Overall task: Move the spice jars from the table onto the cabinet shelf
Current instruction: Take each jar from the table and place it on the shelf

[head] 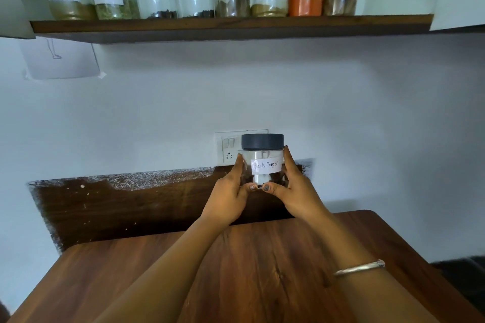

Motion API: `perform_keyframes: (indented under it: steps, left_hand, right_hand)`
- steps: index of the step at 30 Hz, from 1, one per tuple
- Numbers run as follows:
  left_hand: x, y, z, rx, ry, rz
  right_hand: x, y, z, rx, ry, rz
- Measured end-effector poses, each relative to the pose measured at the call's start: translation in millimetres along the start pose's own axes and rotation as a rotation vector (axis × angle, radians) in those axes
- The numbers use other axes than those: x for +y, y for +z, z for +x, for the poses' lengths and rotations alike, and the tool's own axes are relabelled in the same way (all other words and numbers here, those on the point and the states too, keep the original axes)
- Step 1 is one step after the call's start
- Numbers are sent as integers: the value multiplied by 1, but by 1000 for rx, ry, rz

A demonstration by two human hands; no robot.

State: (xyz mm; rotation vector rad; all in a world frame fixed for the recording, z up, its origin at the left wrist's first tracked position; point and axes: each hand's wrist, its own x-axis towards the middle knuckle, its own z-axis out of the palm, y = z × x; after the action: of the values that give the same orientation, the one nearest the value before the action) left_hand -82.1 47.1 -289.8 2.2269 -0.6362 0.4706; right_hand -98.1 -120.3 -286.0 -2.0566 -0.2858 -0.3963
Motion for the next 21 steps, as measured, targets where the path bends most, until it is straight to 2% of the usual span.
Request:
perform_keyframes:
  steps: [14, 21]
  left_hand:
    - [109, 12, 139, 139, 259, 20]
    - [177, 10, 210, 227, 378, -41]
  right_hand:
    - [-36, -134, 66, 298, -176, -19]
    - [-58, -215, 110, 425, -327, -91]
